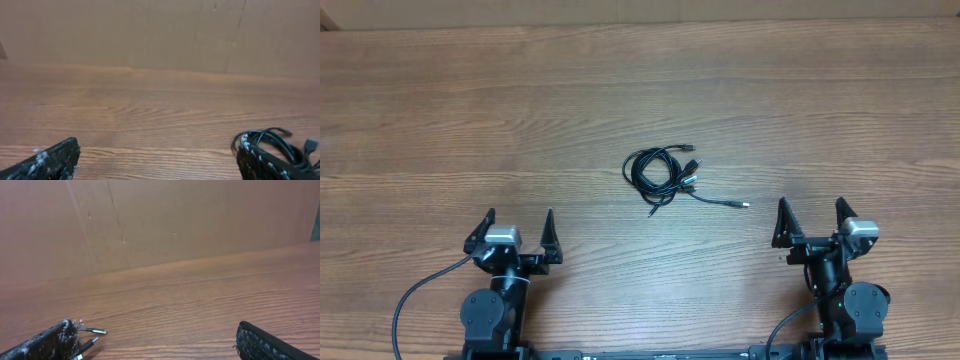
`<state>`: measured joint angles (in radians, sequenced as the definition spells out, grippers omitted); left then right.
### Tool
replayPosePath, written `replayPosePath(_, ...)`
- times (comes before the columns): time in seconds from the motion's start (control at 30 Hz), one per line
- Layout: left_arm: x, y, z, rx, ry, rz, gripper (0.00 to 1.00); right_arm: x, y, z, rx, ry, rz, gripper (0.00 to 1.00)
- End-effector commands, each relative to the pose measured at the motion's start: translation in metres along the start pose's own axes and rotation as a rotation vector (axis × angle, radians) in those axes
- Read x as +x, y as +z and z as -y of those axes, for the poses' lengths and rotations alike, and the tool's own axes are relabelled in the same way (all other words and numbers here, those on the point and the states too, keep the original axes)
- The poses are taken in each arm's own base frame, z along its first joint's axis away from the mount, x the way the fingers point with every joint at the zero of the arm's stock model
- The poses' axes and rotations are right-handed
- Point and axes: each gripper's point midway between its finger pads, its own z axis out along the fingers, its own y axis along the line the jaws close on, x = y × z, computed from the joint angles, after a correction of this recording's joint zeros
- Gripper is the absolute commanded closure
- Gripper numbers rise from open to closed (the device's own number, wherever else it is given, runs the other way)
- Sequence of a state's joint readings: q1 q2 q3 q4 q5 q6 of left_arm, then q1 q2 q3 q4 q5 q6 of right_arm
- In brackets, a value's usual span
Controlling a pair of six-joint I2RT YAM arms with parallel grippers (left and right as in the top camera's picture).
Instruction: Untangle cables
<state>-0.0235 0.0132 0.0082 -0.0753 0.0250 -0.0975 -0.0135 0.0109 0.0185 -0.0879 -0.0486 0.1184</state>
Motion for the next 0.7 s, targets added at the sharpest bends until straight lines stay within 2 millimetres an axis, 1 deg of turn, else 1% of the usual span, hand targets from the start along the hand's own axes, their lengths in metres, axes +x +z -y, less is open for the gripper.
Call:
replayPosePath(0.0,-0.011,-0.003,-0.001,-0.005,-0.090,0.021,0.00,0.001,0.000,0.001,0.001,0.042,0.004,0.00)
replayPosePath(0.2,-0.020,-0.010,0.002,0.000,-0.091,-0.028,0.00,-0.001,-0.004,0.000,0.012,0.046,-0.048,0.00)
replayPosePath(0.3,-0.025,-0.012,0.009,0.030,-0.093,-0.055,0.00,-0.006,-0.007,-0.001,0.018,0.048,-0.075,0.00)
replayPosePath(0.37,-0.032,-0.011,0.013,0.048,-0.095,-0.070,0.00,-0.011,-0.008,-0.002,0.022,0.049,-0.093,0.00)
replayPosePath(0.5,-0.043,-0.004,0.018,0.068,-0.100,-0.127,0.00,-0.022,-0.006,-0.004,0.033,0.053,-0.147,0.00)
replayPosePath(0.67,-0.055,0.013,0.023,0.072,-0.113,-0.265,0.00,-0.036,0.001,-0.006,0.055,0.062,-0.255,0.00)
